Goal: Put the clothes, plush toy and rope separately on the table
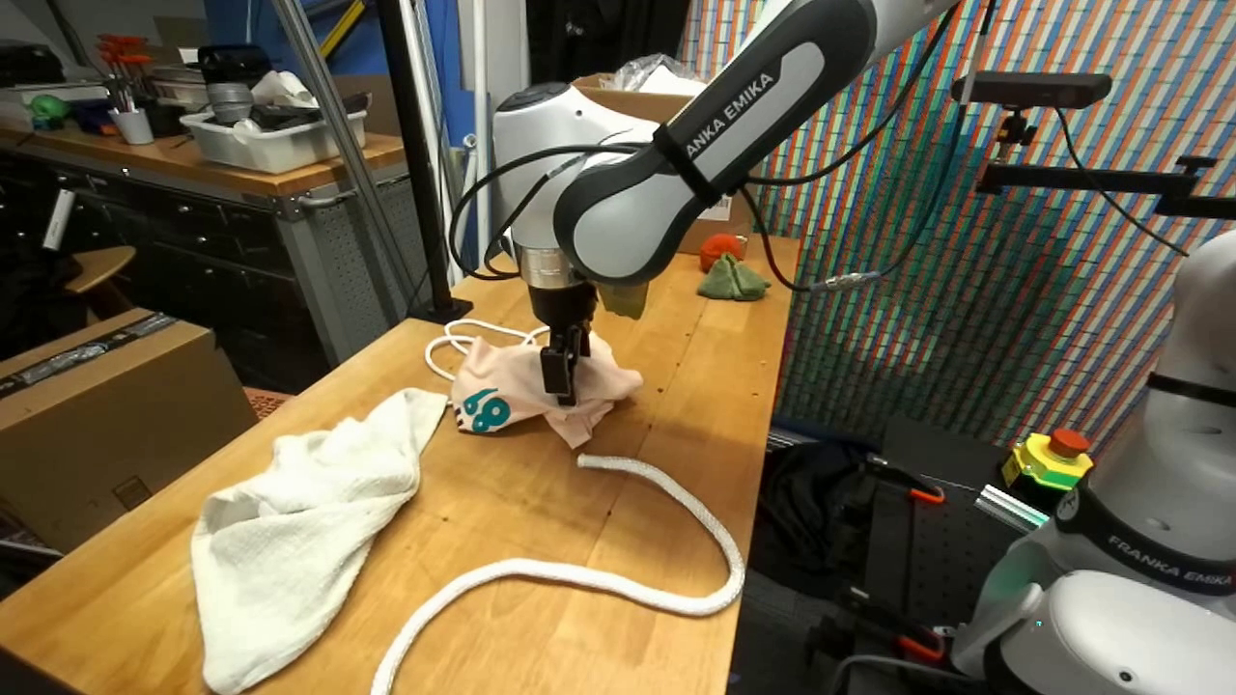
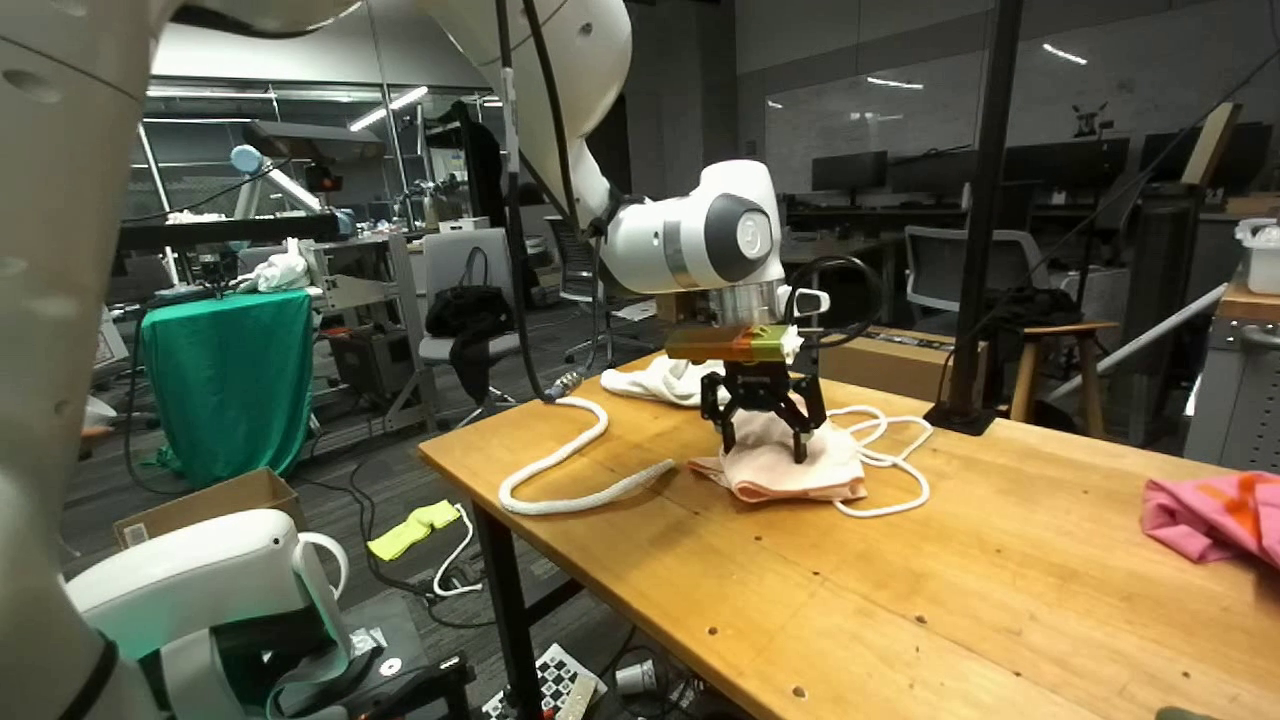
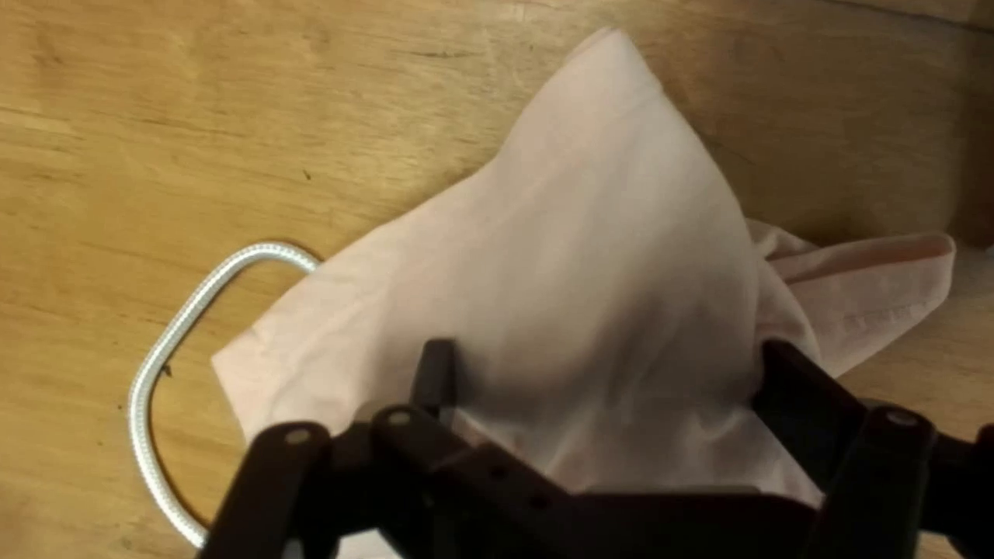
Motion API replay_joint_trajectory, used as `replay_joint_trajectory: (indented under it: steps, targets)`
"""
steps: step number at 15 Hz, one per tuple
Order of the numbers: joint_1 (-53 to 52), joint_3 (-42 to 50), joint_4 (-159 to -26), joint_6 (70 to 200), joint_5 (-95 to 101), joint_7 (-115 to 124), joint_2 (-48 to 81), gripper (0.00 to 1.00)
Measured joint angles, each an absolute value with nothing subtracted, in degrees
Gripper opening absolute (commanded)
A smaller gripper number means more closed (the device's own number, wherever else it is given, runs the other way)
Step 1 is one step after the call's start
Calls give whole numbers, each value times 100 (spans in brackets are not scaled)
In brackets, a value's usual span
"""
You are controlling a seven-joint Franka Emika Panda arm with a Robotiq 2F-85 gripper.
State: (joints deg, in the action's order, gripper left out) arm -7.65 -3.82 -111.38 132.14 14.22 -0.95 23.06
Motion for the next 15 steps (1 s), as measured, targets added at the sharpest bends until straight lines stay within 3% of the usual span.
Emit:
replay_joint_trajectory:
  steps: [4,10,15]
  targets:
    - [-765,-339,-11009,13218,1422,21,2481,49]
    - [-761,-280,-10901,13203,1422,62,2498,7]
    - [-716,-220,-10837,13269,1422,62,2301,6]
